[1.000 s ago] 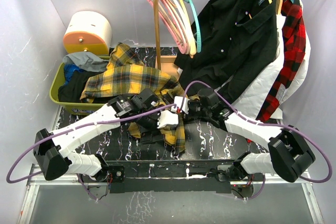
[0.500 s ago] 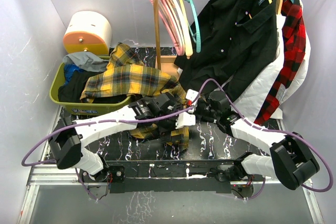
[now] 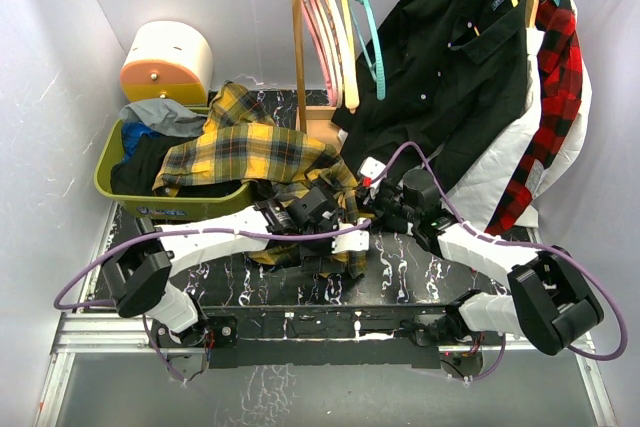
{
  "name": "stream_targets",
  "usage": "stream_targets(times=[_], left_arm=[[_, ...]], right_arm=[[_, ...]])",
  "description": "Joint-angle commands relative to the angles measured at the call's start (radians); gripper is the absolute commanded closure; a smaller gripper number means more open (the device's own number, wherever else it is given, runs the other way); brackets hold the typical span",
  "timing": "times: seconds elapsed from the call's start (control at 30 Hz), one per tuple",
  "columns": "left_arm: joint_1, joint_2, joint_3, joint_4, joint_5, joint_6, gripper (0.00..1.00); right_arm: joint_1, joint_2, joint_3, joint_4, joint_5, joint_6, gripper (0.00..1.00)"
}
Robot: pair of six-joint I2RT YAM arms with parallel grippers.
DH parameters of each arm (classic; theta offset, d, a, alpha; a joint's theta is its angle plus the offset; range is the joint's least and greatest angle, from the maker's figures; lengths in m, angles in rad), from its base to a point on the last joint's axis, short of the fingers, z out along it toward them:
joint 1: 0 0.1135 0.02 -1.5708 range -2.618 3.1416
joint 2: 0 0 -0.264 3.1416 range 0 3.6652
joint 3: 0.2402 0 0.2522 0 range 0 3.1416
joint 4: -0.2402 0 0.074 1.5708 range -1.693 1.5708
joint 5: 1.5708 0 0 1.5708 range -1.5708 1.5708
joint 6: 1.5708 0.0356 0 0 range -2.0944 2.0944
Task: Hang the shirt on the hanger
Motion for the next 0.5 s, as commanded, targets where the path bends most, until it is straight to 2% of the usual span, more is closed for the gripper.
stream_targets(times=[0.0, 0.03, 0.07, 0.13, 0.2, 0.27, 0.47], left_arm=[[-0.004, 0.04, -0.024, 0.09, -0.063, -0.004, 0.17], [-0.005, 0.053, -0.024, 0.099, -0.074, -0.008, 0.28], [-0.004, 0.066, -0.019, 0.096, -0.076, -0.011, 0.48], [-0.004, 0.073, -0.009, 0.105, -0.096, -0.039, 1.0], [-0.003, 0.046, 0.042, 0.048, -0.08, -0.062, 1.0], [-0.004, 0.007, 0.147, -0.086, -0.043, -0.063, 1.0], [0.039, -0.069, 0.591, -0.553, 0.021, 0.017, 1.0]], right_arm=[[-0.006, 0.01, 0.017, 0.104, -0.013, 0.064, 0.92], [-0.006, 0.009, 0.016, 0.111, -0.014, 0.082, 0.92], [-0.006, 0.005, 0.014, 0.121, -0.015, 0.099, 0.92], [-0.006, -0.014, 0.009, 0.134, -0.019, 0.127, 0.92], [-0.006, -0.045, 0.006, 0.138, -0.019, 0.147, 0.92], [-0.006, -0.084, 0.017, 0.122, -0.011, 0.163, 0.92], [-0.005, -0.194, 0.232, -0.151, 0.099, 0.158, 0.92]])
